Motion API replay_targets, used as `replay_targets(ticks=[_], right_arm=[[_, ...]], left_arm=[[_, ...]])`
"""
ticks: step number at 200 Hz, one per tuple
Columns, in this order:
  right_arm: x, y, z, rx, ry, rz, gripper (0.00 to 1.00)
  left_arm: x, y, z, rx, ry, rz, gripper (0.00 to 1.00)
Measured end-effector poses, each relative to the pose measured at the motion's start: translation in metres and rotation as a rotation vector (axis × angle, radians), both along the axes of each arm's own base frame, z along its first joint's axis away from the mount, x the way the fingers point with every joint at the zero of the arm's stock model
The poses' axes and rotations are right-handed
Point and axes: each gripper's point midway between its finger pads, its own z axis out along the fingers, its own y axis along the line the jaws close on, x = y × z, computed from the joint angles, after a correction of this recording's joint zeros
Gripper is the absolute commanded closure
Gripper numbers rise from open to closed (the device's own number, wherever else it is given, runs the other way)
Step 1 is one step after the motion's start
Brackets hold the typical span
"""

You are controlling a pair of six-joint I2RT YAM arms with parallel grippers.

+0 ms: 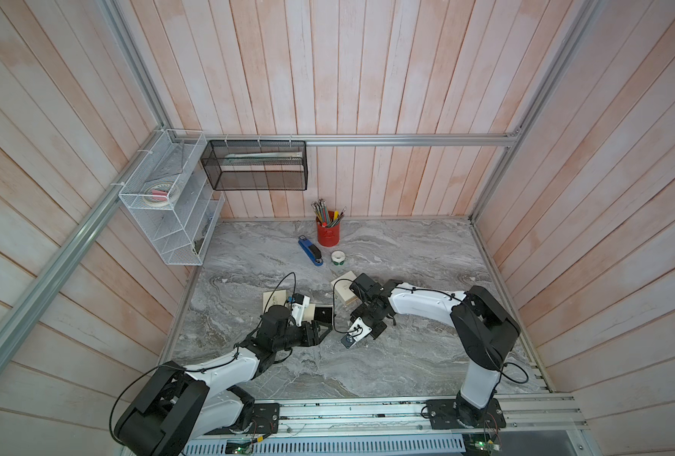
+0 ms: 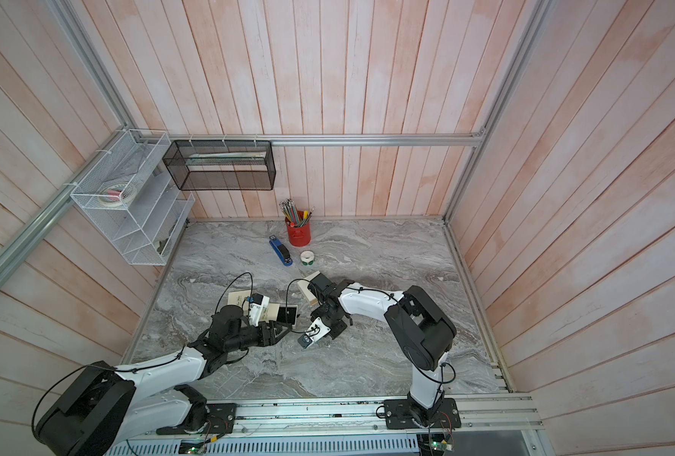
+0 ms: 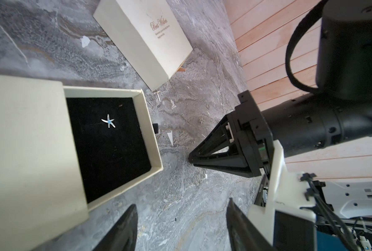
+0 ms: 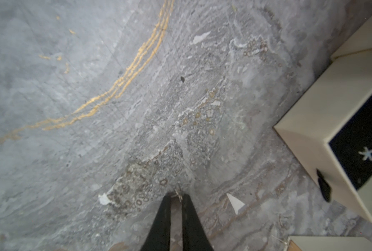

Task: Place the earrings into the drawer-style jewelry box
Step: Pick up the earring from the center of the board.

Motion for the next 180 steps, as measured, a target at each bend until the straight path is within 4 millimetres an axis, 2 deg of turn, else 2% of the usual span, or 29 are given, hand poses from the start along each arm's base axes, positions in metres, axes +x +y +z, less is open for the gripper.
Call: replay_targets(ticks=[105,130,180], right_arm=[[-0.001,0.000,0.000,0.000,0.005,-0.005,1.00],[0.000,0.002,0.001,0.008,0.006,-0.014,1.00],[0.001,0.012,0.025,0.165,-0.033,-0.110,1.00]], left_arm=[[0.001,0.000,0.001,0.005,-0.010,-0.002,0.35],[0.003,0.002,0.000,0.017,-0.009,0.013,0.34],[0.012,0.023,0.003,0.062,-0.018,0.119,0.34]])
